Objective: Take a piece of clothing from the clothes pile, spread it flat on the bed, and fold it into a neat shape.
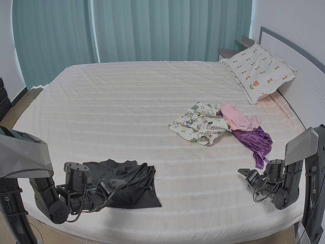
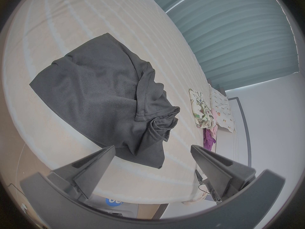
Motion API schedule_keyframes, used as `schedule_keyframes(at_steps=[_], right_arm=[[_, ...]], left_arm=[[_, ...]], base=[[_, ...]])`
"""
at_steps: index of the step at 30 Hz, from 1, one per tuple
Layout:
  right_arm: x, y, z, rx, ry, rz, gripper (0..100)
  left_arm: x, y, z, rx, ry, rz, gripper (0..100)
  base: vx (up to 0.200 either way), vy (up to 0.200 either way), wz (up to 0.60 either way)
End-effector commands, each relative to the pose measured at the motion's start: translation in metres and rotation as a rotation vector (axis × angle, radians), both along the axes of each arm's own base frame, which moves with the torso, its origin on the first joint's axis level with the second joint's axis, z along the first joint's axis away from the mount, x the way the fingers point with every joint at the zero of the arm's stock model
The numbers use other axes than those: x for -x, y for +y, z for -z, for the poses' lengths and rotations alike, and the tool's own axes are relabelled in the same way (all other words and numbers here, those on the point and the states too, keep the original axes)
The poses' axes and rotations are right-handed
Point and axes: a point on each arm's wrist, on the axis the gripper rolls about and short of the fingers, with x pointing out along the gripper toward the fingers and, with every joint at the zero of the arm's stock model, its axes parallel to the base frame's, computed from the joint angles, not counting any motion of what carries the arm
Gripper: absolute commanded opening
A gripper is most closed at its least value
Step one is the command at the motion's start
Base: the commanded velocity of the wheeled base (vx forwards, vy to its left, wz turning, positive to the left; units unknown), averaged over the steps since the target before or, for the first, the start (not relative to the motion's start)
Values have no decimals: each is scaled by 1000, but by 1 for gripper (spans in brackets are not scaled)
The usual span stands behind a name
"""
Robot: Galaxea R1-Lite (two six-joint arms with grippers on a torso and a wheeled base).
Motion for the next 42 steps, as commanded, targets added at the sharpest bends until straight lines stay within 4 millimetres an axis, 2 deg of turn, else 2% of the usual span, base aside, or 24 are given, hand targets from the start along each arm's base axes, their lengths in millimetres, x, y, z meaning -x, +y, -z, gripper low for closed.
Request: schedule_keyframes(at_steps=[1, 14, 23, 35, 42], right_arm=[[-1, 0, -1, -1, -11, 0, 100], [0, 3, 0, -1, -10, -11, 100], [0, 5, 0, 2, -10, -16, 100], [0, 9, 0, 3, -10, -27, 100], [3, 15, -1, 20, -9, -29, 100]], left_arm=[[0, 0, 2, -1, 10, -4, 100], [1, 0, 3, -3, 10, 1, 100], [0, 0, 3, -3, 9, 4, 100], [0, -1, 4, -15, 9, -5, 100], [-1, -1, 3, -5, 4, -12, 100]], base=[[0, 0, 0], [0, 0, 0], [-200, 0, 0], [0, 0, 0], [0, 200, 0]])
